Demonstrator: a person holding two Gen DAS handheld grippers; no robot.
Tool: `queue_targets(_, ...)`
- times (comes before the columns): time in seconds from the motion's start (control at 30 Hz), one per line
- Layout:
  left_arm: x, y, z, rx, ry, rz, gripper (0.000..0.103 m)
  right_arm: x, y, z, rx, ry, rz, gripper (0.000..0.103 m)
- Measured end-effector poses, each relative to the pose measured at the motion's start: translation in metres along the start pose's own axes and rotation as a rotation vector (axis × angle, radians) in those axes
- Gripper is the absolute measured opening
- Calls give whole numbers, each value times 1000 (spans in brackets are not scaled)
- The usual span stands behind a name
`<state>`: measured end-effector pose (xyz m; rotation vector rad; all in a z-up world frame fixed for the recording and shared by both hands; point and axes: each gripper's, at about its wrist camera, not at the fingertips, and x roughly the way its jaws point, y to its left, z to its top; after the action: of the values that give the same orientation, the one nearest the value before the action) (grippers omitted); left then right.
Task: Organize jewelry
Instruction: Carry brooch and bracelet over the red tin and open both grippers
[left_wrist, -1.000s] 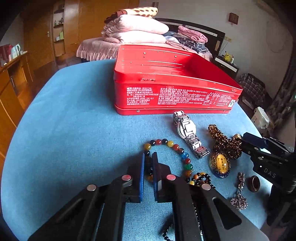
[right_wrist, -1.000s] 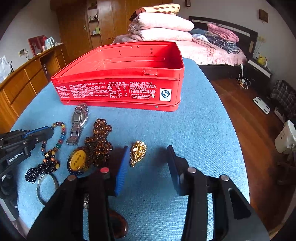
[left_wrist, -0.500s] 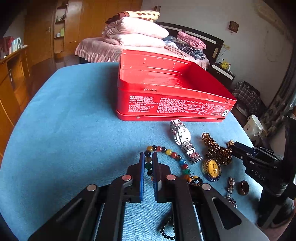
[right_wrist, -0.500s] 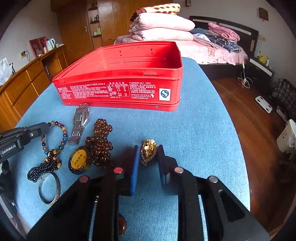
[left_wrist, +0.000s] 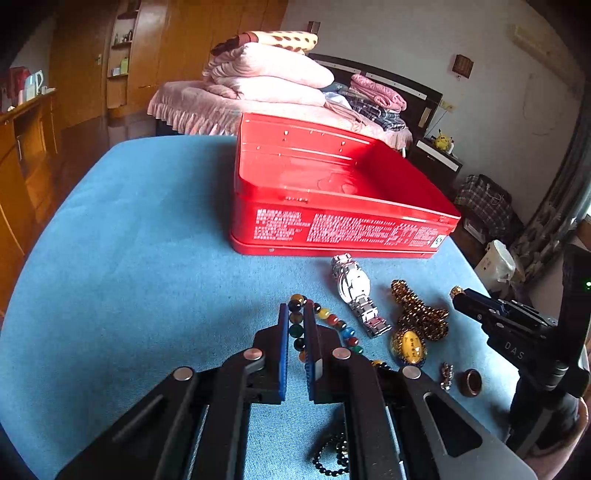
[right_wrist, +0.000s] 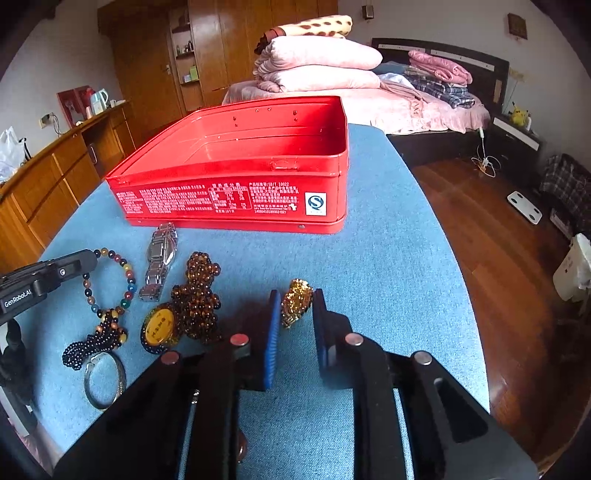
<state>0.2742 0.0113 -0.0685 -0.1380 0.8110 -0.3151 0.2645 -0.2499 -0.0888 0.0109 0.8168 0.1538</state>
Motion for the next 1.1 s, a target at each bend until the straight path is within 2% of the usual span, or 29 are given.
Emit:
queue_targets(0.2,-20,-5,12,-2,-51,-37,8,-15,-3,9,18,-39,44,16)
queue_targets(0.6,-35,-19,55,39,-117,-61,8,-32,6,54,16,-105,49,16)
queue_targets(1.0,-19,-38,106,78,-151,-85,8,-11,11,101,11,-97,53,16)
queue_targets(1.1,-10,-41,120,96,-168,-62,8,1,11,113,11,-85,47,16)
